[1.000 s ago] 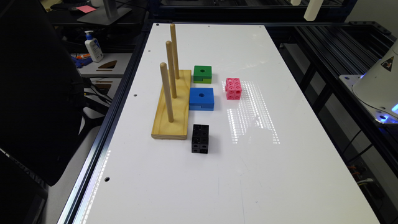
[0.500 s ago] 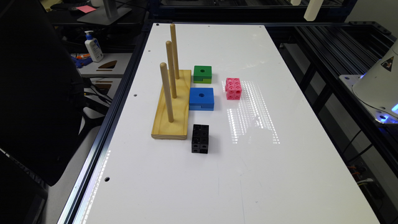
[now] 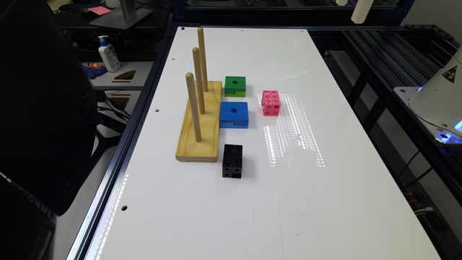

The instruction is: Pick up pink block.

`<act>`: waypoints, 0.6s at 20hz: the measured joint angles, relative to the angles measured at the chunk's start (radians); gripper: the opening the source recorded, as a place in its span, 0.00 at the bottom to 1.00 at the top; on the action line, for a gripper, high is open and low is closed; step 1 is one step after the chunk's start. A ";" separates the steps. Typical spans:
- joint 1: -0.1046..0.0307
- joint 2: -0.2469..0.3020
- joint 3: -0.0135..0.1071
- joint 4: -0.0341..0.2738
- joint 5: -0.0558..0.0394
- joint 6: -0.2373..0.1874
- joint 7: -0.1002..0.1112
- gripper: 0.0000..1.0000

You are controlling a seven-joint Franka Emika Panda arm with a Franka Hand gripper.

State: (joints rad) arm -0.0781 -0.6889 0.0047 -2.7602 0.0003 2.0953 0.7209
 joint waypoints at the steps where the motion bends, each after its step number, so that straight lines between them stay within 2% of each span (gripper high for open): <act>1: 0.000 0.002 0.000 0.000 0.0000 0.004 0.000 1.00; 8: 0.001 0.014 0.001 0.003 0.0000 0.030 0.000 1.00; 12: 0.002 0.036 0.001 0.004 0.0000 0.059 0.000 1.00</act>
State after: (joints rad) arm -0.0760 -0.6532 0.0060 -2.7558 0.0003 2.1539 0.7209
